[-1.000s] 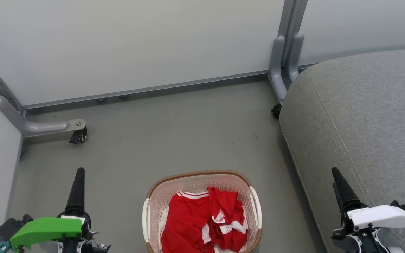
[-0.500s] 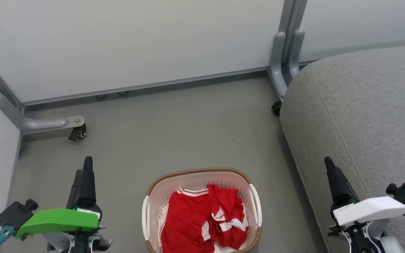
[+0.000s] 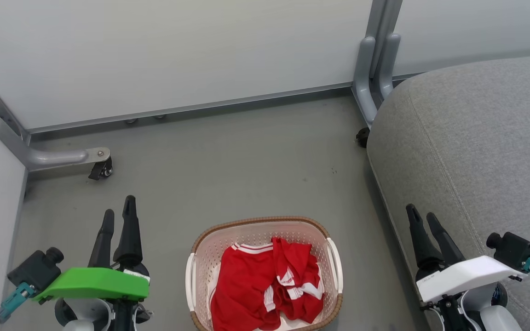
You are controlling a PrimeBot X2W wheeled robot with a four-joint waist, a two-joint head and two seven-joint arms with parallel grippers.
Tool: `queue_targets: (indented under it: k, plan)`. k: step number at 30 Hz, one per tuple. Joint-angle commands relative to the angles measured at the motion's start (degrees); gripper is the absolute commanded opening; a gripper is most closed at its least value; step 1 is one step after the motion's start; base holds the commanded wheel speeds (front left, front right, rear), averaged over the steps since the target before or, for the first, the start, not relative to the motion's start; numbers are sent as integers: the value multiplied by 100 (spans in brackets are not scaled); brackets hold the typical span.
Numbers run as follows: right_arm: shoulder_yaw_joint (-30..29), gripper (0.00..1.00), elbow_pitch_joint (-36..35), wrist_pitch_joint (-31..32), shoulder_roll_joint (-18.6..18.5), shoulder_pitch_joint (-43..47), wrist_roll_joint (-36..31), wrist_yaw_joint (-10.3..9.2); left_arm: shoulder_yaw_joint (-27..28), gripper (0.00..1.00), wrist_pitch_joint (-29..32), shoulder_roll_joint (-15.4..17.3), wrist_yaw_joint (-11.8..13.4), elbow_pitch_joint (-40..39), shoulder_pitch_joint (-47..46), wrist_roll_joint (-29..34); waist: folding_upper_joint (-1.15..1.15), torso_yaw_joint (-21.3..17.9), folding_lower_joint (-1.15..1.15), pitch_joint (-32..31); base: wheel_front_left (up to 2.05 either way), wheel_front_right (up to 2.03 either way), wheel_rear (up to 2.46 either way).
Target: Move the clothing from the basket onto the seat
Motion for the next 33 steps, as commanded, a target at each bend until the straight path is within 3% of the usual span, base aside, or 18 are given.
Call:
queue_targets:
  k: [1, 33]
  plan:
    - [39, 100, -102, -77, -35, -91, -195, 2, -29, 100, -68, 40, 22, -114, -103, 207, 15, 2, 0, 6, 0, 0, 0]
    - [196, 100, -306, -588, -52, 73, -2302, 3, -363, 100, -579, 56, -19, -205, 122, 2207, 25, 14, 0, -57, 0, 0, 0]
